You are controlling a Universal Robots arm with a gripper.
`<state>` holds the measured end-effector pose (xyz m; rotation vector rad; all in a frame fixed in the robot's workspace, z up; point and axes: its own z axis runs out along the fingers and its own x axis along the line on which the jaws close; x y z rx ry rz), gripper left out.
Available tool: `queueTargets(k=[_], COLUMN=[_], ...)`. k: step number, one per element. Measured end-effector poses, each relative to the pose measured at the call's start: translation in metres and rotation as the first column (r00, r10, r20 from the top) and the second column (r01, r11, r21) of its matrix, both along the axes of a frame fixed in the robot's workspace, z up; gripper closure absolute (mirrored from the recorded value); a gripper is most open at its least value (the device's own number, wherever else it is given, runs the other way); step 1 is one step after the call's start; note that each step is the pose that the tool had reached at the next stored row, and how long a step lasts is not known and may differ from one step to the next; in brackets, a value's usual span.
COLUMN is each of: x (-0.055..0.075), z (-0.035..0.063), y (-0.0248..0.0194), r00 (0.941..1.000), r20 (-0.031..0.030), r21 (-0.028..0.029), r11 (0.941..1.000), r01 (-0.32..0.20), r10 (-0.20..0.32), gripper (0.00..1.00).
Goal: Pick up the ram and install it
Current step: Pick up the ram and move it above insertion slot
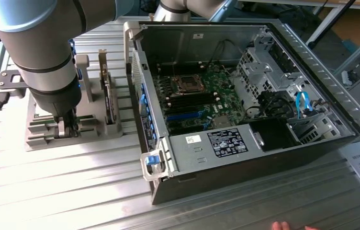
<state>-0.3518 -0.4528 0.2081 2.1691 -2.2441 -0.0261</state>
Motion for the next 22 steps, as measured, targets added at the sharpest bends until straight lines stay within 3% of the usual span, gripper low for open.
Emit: queueTargets(k=[3, 4, 22], x=[0.0000, 0.0000, 0.0000], z=[0.0000, 0.0000, 0.0000], y=[0.0000, 0.0000, 0.0003], r00=[1.0000, 1.0000, 1.0000], r20=[0.0000, 0.0001, 0.0007], r21=[0.0000, 0.0001, 0.0001], r11=[1.0000, 1.0000, 1.0000], r01=[0.000, 0.000, 0.000], r10=[0.000, 0.000, 0.000], gripper=[0.78, 0.85, 0.88])
